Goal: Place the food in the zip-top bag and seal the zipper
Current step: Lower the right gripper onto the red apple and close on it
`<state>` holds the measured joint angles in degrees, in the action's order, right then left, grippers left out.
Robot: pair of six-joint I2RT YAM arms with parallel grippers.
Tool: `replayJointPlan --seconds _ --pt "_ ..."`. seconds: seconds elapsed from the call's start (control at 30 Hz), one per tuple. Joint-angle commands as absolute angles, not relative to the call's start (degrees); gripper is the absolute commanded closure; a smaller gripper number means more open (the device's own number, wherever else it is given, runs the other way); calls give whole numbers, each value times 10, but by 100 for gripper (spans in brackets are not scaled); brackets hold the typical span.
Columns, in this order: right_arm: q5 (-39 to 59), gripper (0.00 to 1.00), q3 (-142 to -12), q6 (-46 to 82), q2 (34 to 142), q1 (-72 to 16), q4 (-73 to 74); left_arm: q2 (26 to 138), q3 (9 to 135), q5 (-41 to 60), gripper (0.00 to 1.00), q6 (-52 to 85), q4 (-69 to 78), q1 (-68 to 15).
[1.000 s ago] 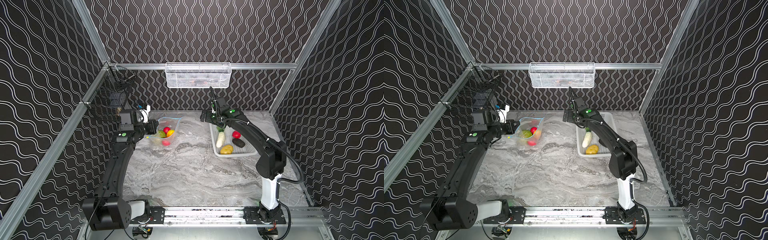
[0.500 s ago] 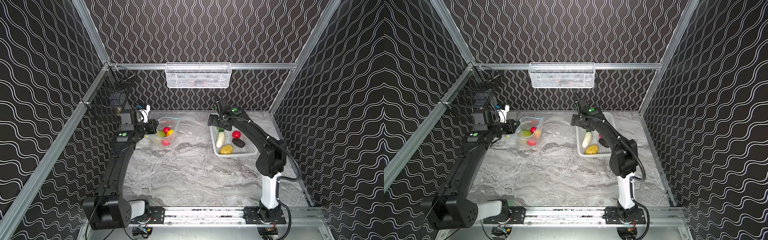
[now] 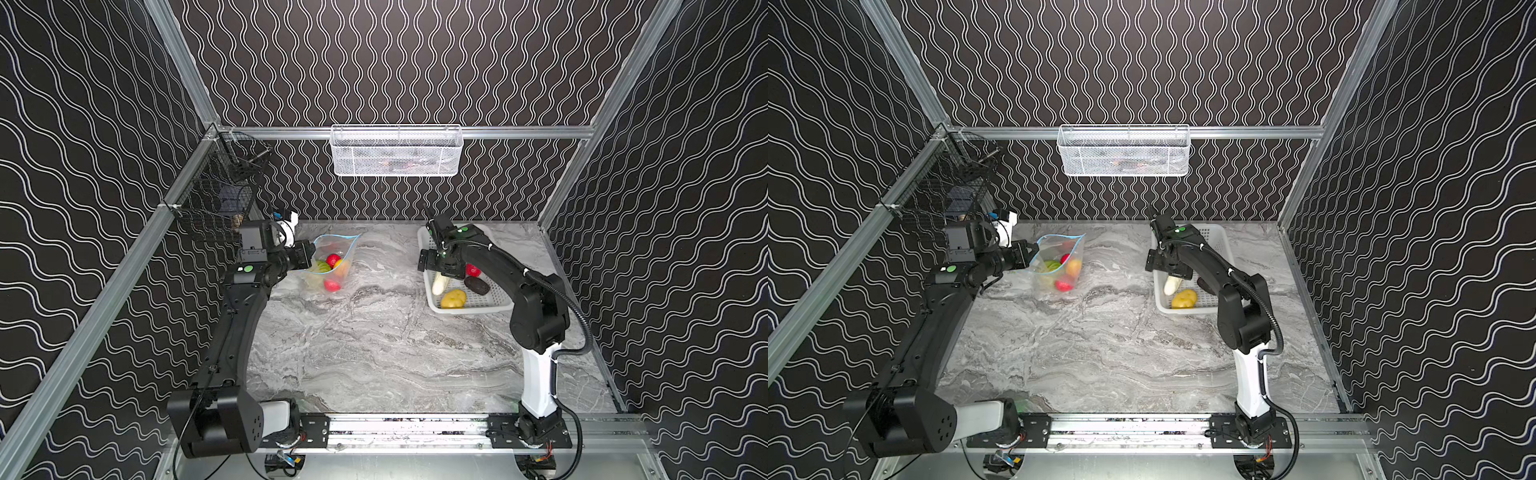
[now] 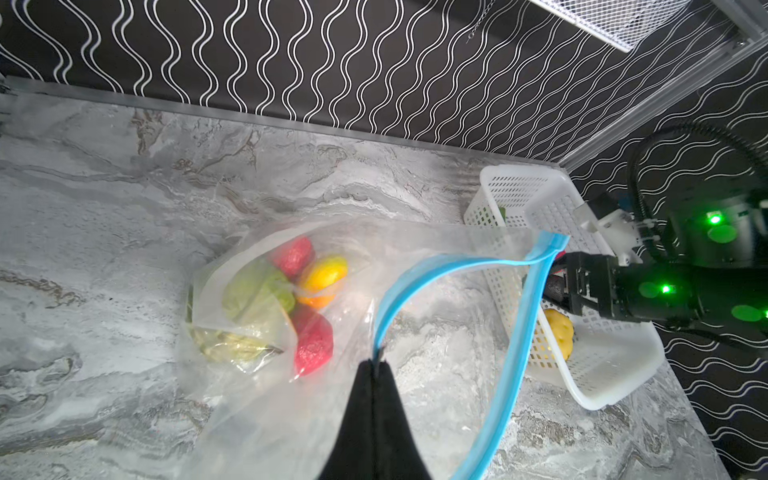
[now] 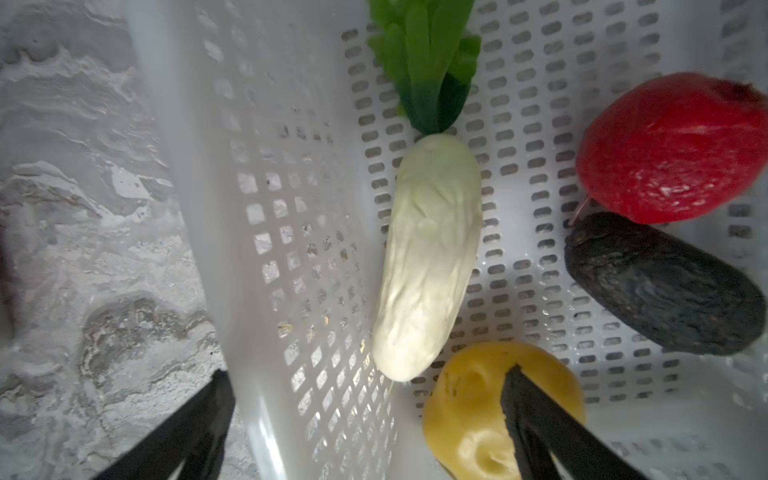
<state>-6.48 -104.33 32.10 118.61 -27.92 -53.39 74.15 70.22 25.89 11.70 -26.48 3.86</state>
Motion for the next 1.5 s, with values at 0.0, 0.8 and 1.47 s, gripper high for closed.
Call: replayJointPlan --seconds 0.0,0.8,1.47 --pt "-74 1 -1023 326 1184 -279 -549 751 710 270 100 121 -258 40" --pt "-147 1 -1057 294 1146 -166 -557 755 711 273 100 118 -255 40" --pt "-180 8 -1095 265 1255 -132 -533 759 720 260 100 110 -266 39"
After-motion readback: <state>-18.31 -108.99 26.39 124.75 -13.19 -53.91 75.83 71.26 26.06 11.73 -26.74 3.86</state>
